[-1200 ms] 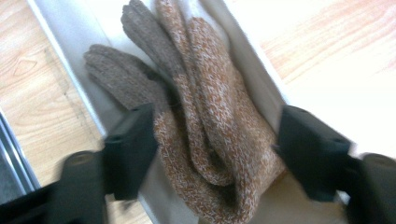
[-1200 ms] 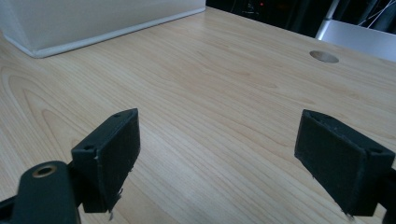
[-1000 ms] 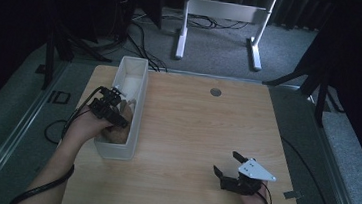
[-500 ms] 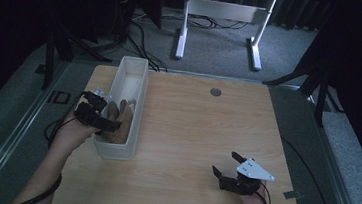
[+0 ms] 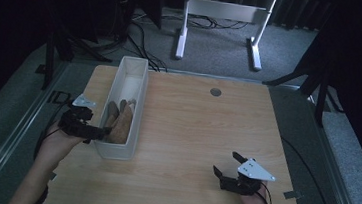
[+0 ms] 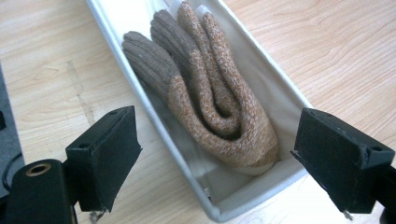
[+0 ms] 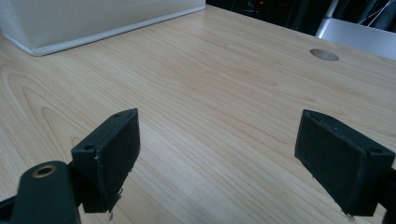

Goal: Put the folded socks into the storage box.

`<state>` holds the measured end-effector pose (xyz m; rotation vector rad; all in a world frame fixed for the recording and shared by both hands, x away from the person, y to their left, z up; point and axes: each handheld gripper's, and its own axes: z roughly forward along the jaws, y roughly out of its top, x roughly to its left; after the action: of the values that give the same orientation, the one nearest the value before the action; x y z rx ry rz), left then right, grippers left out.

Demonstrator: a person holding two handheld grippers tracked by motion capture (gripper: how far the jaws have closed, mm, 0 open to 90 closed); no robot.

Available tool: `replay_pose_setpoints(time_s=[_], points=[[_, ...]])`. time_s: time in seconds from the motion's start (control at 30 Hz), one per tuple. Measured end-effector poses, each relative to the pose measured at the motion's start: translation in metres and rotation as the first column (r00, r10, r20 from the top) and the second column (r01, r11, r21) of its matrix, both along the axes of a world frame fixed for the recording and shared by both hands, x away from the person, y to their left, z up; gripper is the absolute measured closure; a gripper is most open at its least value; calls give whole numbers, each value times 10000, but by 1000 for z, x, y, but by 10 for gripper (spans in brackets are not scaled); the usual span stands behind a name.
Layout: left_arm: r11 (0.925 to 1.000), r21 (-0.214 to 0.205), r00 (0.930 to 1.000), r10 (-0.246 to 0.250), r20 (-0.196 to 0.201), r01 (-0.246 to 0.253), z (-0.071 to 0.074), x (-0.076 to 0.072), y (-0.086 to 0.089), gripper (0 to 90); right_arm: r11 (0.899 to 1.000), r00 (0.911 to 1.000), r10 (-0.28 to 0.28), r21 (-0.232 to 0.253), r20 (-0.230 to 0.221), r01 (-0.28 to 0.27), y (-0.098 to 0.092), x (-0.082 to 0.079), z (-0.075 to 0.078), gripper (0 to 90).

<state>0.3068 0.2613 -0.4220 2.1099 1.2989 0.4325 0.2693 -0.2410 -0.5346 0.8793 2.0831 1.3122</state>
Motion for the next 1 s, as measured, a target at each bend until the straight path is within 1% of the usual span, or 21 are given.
replay_pose_setpoints(time_s=[0.07, 0.1, 0.23, 0.3, 0.33, 0.37, 0.43, 0.53, 0.63, 0.77, 0.8, 0.83, 0.9, 0.93, 0.97, 1.0], points=[[10000, -36, 10000, 7, 98, -7, -1, -4, 3, 141, 10000, 10000, 8, 3, -5, -8, 0, 0, 0, 139], [9999, -170, 9999, 13, 134, -11, -1, -7, 4, 141, 10000, 10000, 4, -17, -2, -4, 0, 0, 0, 139], [9990, -452, 9994, 28, 330, -13, -1, -16, 8, 141, 10000, 10000, -5, -64, 16, 5, 1, 0, 0, 139], [9987, -493, 9993, -67, 371, 85, -2, -21, 10, 141, 10000, 10000, 2, -60, 9, -1, 1, 0, 0, 139], [9987, -493, 9993, -67, 371, 85, -2, -21, 10, 141, 10000, 10000, 2, -60, 9, -1, 1, 0, 0, 139], [9983, -560, 9987, -108, 493, 135, -4, -27, 12, 141, 10000, 10000, 1, -78, 14, -1, 1, 0, 0, 139], [9973, -727, 9981, -98, 614, 142, -6, -33, 15, 141, 10000, 10000, -7, -91, 16, 7, 0, -1, 0, 139], [9963, -856, 9970, -32, 774, 98, -9, -42, 19, 141, 10000, 10000, -12, -82, 32, 12, 0, 0, 0, 139], [9940, -1086, 9962, -63, 873, 158, -13, -49, 23, 141, 10000, 10000, -15, -92, 28, 15, 0, -1, 0, 139], [9919, -1240, 9959, -165, 890, 275, -22, -57, 26, 141, 10000, 10000, -4, -88, 34, 5, 0, 0, 0, 139], [9910, -1305, 9954, -173, 943, 295, -25, -59, 27, 141, 10000, 10000, -6, -87, 29, 6, 0, -1, 0, 139], [9895, -1416, 9959, -181, 888, 306, -29, -60, 27, 141, 10000, 10000, -8, -95, 35, 9, 0, -1, 0, 139], [9902, -1361, 9966, -209, 795, 316, -37, -62, 28, 141, 10000, 10000, -6, -87, 29, 7, 0, -1, 0, 139], [9902, -1361, 9966, -209, 795, 316, -37, -62, 28, 141, 10000, 10000, -6, -87, 29, 7, 0, -1, 0, 139], [9892, -1450, 9971, -128, 753, 237, -44, -64, 29, 141, 9999, 10000, -14, -102, 47, 14, 0, 0, 0, 139], [9865, -1624, 9971, -79, 753, 201, -48, -65, 30, 141, 10000, 10000, -13, -89, 36, 13, 1, -1, 0, 139]])
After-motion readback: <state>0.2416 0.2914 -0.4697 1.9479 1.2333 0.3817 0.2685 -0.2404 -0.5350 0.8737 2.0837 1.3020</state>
